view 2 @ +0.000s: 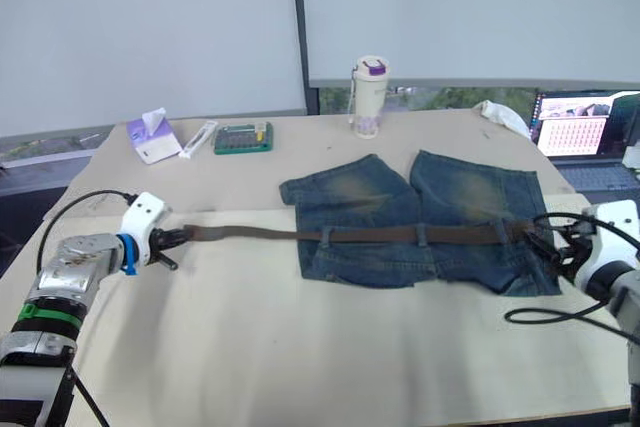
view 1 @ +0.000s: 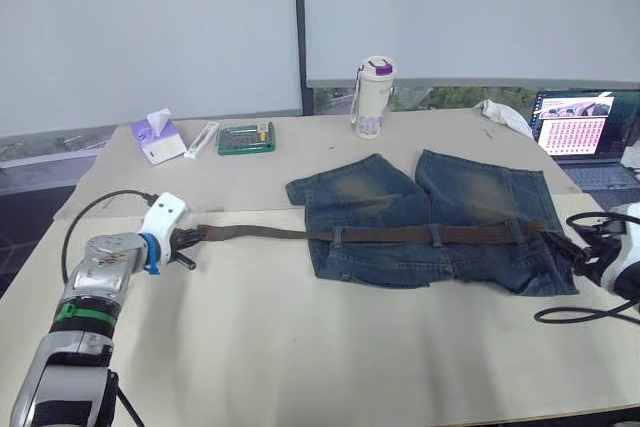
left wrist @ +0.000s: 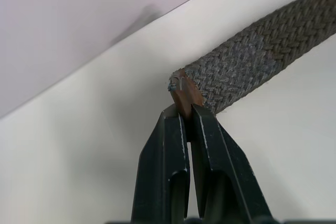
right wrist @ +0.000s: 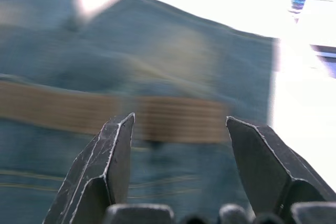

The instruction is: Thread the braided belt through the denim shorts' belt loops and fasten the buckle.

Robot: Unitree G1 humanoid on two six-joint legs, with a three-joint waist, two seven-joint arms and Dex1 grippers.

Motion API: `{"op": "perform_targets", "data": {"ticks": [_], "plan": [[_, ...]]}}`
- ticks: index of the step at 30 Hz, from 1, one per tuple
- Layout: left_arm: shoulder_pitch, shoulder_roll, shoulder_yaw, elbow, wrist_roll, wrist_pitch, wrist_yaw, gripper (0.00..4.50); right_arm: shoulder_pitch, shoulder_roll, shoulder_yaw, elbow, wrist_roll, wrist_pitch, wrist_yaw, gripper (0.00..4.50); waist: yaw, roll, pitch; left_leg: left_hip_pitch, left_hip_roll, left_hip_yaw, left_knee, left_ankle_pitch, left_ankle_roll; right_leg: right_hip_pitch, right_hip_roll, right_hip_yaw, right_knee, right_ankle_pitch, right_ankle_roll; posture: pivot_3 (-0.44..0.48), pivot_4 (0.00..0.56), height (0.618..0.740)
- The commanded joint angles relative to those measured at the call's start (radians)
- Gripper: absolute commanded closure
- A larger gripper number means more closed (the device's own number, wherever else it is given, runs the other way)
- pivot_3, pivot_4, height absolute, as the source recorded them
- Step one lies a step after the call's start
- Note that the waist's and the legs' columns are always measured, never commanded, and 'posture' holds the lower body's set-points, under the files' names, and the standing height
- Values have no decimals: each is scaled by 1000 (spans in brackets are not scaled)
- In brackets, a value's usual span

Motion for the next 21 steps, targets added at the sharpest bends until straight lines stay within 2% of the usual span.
{"op": "perform_targets", "data": {"ticks": [1,10,14,21], "plan": [[22,26,-17,48,65,4,35,4500,-73,-25,24,38,-8,-23,31,1415,-2,0,0,0,0,1,-1,0,0,0,0,0,0,0,0,0,150,740],[34,15,-43,50,113,-8,54,4500,-247,-19,109,250,37,128,161,1415,1,4,-1,1,0,1,0,0,0,0,-1,1,0,0,0,0,150,740],[41,39,-56,73,151,-27,70,4500,-299,-16,167,357,-8,110,183,1415,0,6,-2,2,1,1,0,0,0,0,0,1,1,0,0,0,150,740],[44,70,-66,110,200,-36,101,4500,-338,-16,227,442,-54,47,224,1415,-7,7,-2,2,1,2,-1,0,1,0,0,1,2,0,0,0,150,740]]}}
